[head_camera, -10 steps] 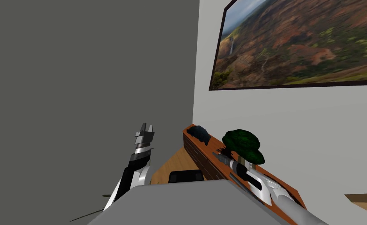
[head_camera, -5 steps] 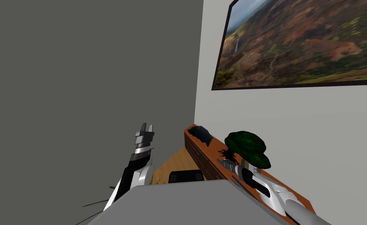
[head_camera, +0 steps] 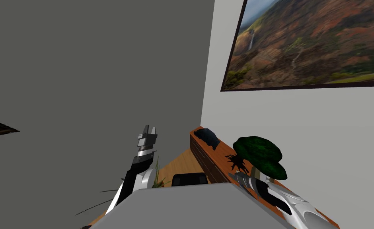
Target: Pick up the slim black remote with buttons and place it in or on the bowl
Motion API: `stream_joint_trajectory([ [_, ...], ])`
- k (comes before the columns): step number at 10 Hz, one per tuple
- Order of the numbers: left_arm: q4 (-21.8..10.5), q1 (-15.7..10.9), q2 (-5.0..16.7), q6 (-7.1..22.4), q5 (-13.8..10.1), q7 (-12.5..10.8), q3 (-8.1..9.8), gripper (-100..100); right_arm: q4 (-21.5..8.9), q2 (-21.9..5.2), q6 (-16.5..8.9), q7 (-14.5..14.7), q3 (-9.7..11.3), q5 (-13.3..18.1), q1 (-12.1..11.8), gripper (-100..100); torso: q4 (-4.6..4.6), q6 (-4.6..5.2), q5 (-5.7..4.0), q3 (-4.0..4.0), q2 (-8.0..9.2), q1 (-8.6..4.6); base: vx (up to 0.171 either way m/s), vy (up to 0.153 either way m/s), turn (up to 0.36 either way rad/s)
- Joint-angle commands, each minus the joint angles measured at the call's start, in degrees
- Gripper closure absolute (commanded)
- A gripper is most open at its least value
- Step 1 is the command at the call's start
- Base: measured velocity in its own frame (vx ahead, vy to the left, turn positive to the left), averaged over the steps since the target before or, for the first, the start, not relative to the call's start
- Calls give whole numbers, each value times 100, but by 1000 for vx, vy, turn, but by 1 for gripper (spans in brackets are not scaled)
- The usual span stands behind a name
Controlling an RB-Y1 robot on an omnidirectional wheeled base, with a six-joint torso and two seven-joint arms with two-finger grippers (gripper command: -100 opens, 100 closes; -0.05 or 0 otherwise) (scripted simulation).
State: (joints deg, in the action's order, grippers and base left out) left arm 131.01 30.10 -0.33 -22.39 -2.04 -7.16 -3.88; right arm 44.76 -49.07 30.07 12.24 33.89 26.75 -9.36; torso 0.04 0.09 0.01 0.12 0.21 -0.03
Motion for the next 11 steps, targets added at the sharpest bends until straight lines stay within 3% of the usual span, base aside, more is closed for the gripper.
stream_joint_trajectory([
  [1, 0, 0, 0, 0, 0, 0, 0, 0, -282, -6, 29, 117, 122, 96, 69, -100, 0, 0, 0, 0, 0, 0, -35, -12, 29],
  [3, 0, 0, 0, 0, 0, 0, 0, 0, -694, -89, 41, 397, 465, 359, 77, -100, 0, -2, 0, -3, -5, 3, -38, -4, 146],
  [4, 0, 0, 0, 0, 0, 0, 0, 0, -694, -89, 41, 397, 465, 359, 77, -100, 1, -4, 1, -1, -2, 3, -34, -9, 68],
  [7, 0, 0, 0, 0, 0, 0, 0, 0, -1149, -162, 56, 740, 880, 671, 72, -100, 0, -3, 0, -2, -4, 6, -37, 1, 120],
  [9, 0, 1, 0, 0, 0, 0, 0, 0, -1149, -162, 56, 740, 880, 671, 72, -100, 0, 1, 0, -2, -4, 4, -20, -1, 1],
  [10, 0, 1, 0, 0, 0, 0, 0, 0, -1331, -185, 63, 891, 1059, 805, 64, -100, -1, 0, 0, -5, -11, 5, -23, 4, 117],
  [11, 0, 0, 0, 0, 0, 0, 0, 0, -1331, -185, 63, 891, 1059, 805, 64, -100, -1, -2, 1, -5, -9, 6, -25, 0, 62],
])
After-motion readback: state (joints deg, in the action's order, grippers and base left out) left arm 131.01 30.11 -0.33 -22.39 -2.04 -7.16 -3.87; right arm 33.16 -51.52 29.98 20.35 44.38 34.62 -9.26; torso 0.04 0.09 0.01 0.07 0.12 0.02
